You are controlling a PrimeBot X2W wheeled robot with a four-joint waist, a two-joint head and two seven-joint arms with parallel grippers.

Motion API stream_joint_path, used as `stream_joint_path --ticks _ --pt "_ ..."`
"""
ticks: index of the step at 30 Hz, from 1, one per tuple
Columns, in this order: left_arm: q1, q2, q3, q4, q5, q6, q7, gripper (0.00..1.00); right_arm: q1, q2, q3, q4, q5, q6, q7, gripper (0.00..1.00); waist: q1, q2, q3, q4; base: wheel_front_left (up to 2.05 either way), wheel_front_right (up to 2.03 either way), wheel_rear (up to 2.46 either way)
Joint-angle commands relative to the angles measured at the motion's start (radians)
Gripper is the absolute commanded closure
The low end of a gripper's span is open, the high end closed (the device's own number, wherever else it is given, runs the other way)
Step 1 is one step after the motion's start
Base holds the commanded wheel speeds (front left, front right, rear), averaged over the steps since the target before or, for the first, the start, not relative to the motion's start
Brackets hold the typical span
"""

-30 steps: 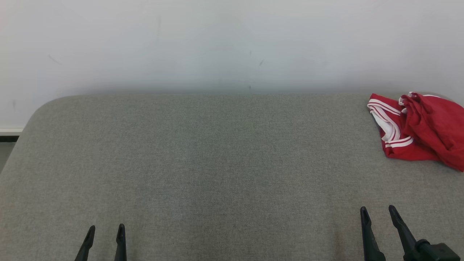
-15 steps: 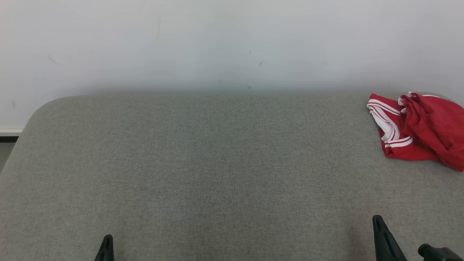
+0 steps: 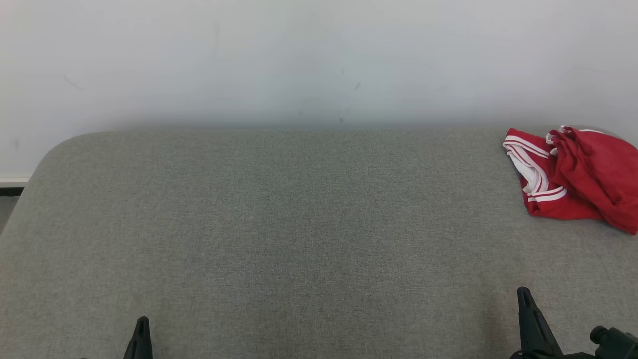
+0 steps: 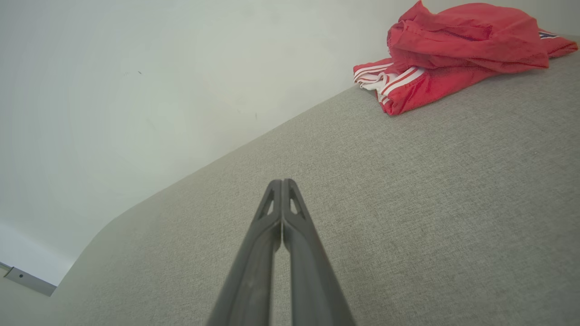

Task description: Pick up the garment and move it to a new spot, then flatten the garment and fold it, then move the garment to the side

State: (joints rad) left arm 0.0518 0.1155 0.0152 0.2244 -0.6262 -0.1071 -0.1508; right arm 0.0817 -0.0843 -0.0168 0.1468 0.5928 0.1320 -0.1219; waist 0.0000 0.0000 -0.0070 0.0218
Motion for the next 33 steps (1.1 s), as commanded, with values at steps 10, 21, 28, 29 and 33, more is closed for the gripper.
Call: stream_joint_path --ticks 10,21,28,29,33 --pt "-0.047 -0.007 0.020 -0.007 -0.157 -0.008 0.040 1.00 -0.045 -0.005 -0.012 0.004 0.169 -0.001 0.031 1.00 0.0000 0.0000 0.001 -0.002 0.00 0.00 0.00" --pt "-0.068 -0.017 0.034 -0.003 -0.297 -0.011 0.078 1.00 -0.071 -0.003 -0.020 0.019 0.318 -0.001 0.060 1.00 0.0000 0.0000 0.002 -0.004 0.00 0.00 0.00" --pt "-0.080 -0.023 0.042 0.000 -0.378 -0.013 0.100 1.00 -0.086 -0.001 -0.025 0.028 0.405 -0.001 0.078 1.00 0.0000 0.0000 0.003 -0.006 0.00 0.00 0.00" --pt "-0.082 -0.023 0.043 0.000 -0.390 -0.014 0.103 1.00 -0.088 -0.001 -0.026 0.029 0.416 -0.001 0.080 1.00 0.0000 0.0000 0.003 -0.006 0.00 0.00 0.00" --pt "-0.088 -0.026 0.047 0.002 -0.432 -0.015 0.116 1.00 -0.095 0.000 -0.029 0.034 0.463 -0.001 0.090 1.00 0.0000 0.0000 0.003 -0.007 0.00 0.00 0.00"
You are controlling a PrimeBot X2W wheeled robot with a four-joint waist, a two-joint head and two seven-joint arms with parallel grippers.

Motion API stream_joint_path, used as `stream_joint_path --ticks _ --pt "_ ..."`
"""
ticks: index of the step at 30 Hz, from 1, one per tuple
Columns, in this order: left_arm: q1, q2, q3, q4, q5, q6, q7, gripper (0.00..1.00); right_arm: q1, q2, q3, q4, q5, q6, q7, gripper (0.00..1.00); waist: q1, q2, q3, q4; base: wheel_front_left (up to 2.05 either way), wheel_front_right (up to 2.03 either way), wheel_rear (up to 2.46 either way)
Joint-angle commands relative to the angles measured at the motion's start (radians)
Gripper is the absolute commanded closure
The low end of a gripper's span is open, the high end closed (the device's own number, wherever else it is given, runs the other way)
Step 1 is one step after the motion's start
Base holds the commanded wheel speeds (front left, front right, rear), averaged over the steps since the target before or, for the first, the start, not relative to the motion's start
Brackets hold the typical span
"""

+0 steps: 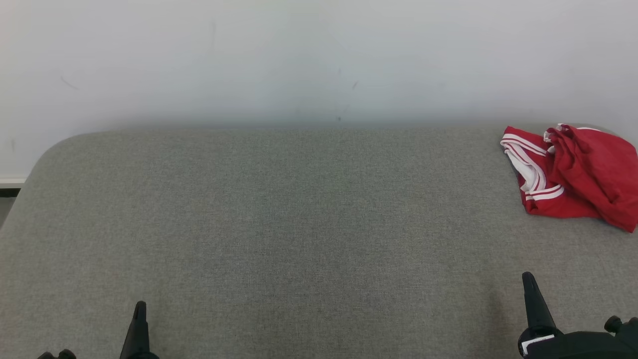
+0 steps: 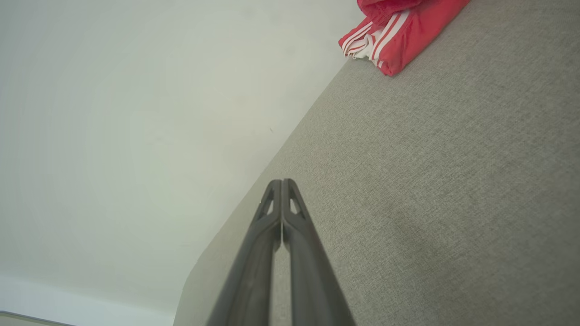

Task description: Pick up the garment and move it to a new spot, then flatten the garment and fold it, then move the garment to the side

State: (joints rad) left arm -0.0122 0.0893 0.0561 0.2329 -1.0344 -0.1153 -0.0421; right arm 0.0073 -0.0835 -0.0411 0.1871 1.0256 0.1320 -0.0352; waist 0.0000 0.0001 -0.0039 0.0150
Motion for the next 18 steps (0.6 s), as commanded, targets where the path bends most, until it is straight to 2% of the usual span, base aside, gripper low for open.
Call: stream_joint_path --ticks 1,18 --pt "-0.025 0.000 0.007 -0.006 -0.035 -0.007 0.009 1.00 -0.022 0.000 -0.006 -0.005 0.040 -0.001 0.006 1.00 0.0000 -0.0001 0.000 0.000 0.00 0.00 0.00" --pt "-0.050 -0.013 0.024 0.000 -0.202 -0.009 0.055 1.00 -0.053 0.005 -0.019 0.014 0.216 -0.001 0.044 1.00 0.0000 -0.0001 0.002 -0.004 0.00 0.00 0.00"
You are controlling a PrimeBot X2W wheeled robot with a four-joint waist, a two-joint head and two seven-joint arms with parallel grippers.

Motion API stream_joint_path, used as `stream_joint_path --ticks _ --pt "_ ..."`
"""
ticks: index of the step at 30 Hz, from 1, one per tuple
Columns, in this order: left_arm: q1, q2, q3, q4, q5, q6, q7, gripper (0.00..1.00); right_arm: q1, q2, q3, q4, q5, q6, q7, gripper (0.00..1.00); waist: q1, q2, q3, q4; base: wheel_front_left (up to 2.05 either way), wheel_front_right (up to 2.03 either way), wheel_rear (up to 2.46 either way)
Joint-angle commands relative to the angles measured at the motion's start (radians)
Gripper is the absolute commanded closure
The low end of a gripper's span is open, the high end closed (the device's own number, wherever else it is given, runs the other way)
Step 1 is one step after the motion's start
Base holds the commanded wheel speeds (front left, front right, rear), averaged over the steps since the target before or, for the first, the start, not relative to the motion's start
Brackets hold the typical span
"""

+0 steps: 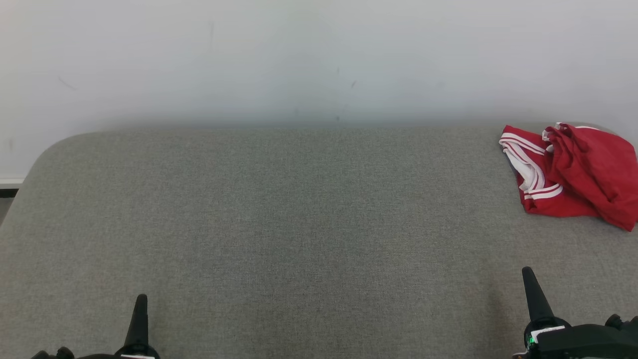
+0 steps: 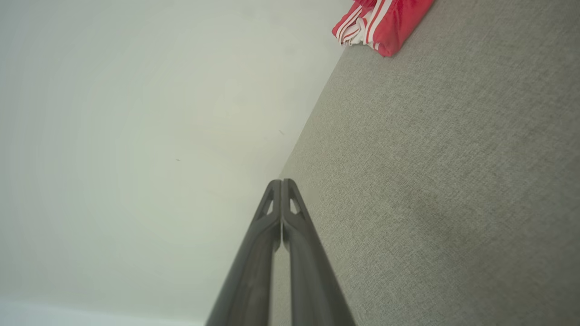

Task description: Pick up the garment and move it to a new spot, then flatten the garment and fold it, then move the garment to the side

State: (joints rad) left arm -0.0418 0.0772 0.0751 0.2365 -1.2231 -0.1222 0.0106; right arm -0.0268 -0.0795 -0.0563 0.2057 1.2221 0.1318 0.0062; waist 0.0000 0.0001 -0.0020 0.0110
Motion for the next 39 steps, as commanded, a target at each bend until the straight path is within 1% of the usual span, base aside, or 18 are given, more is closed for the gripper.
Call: stream_joint_path --ticks 1,20,39 --pt "-0.022 -0.002 0.006 -0.004 -0.022 -0.002 0.006 1.00 -0.020 0.001 -0.005 -0.004 0.028 -0.001 0.004 1.00 0.0000 -0.0001 0.000 0.000 0.00 0.00 0.00" --pt "-0.044 -0.013 0.021 0.002 -0.183 -0.006 0.049 1.00 -0.048 0.007 -0.019 0.014 0.193 -0.001 0.043 1.00 0.0000 -0.0001 0.002 -0.004 0.00 0.00 0.00" --pt "-0.062 -0.022 0.034 0.007 -0.312 -0.010 0.085 1.00 -0.072 0.013 -0.032 0.030 0.326 -0.002 0.074 1.00 0.0000 -0.0001 0.004 -0.008 0.00 0.00 0.00"
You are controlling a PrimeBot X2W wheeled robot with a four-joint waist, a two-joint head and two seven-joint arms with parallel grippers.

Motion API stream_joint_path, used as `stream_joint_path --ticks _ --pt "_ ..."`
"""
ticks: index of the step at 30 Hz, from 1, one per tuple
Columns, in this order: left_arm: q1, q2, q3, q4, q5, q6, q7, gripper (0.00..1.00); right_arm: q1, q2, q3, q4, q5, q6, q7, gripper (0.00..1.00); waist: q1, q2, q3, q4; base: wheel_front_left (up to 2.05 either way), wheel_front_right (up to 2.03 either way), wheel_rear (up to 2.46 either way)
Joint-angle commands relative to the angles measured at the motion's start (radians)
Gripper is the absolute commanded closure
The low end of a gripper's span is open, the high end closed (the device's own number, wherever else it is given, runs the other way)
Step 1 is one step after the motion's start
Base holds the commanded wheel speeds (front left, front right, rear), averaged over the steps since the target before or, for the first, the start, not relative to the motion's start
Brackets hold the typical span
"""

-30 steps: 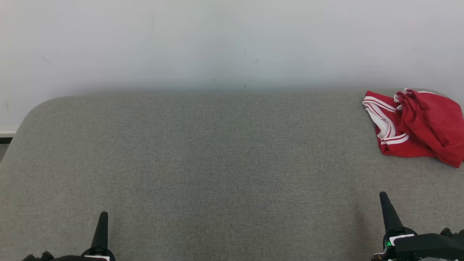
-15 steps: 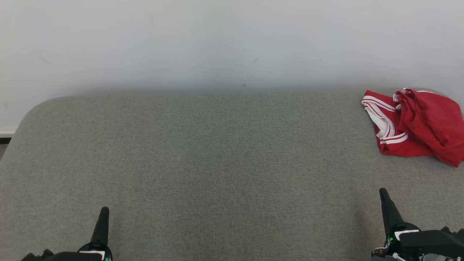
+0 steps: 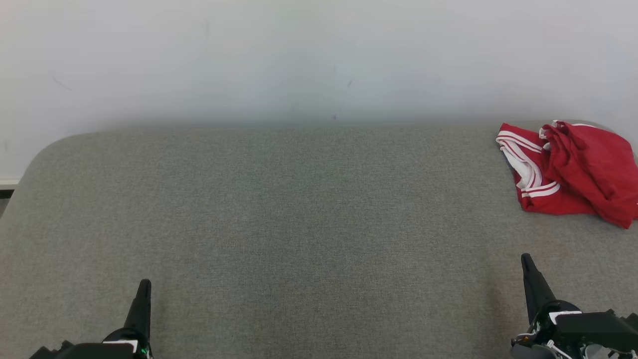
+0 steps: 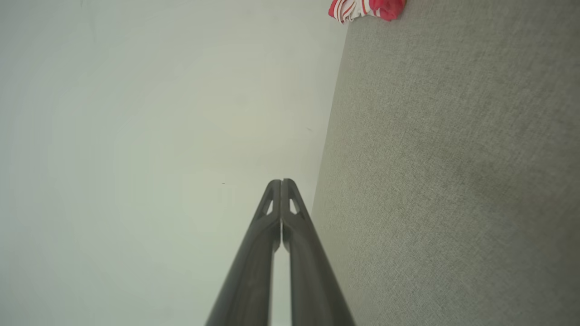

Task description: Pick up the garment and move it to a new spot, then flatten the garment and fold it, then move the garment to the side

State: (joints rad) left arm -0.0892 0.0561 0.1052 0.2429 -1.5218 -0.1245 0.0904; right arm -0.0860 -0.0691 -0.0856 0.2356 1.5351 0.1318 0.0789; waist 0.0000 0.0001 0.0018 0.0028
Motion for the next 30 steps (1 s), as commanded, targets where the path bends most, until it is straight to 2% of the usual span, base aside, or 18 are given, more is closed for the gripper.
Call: stream_joint_path --ticks 1,13,30 --pt "-0.016 -0.002 0.004 0.001 -0.018 -0.008 0.007 1.00 -0.013 0.003 -0.003 0.000 0.020 -0.002 0.003 1.00 0.0000 -0.0001 0.000 0.000 0.00 0.00 0.00" --pt "-0.025 -0.008 0.012 0.004 -0.094 -0.008 0.028 1.00 -0.025 0.007 -0.011 0.010 0.095 -0.002 0.023 1.00 0.0000 -0.0001 0.001 -0.003 0.00 0.00 0.00" --pt "-0.025 -0.007 0.011 0.004 -0.093 -0.008 0.026 1.00 -0.026 0.009 -0.015 0.009 0.089 -0.002 0.025 1.00 0.0000 -0.0001 0.001 -0.003 0.00 0.00 0.00"
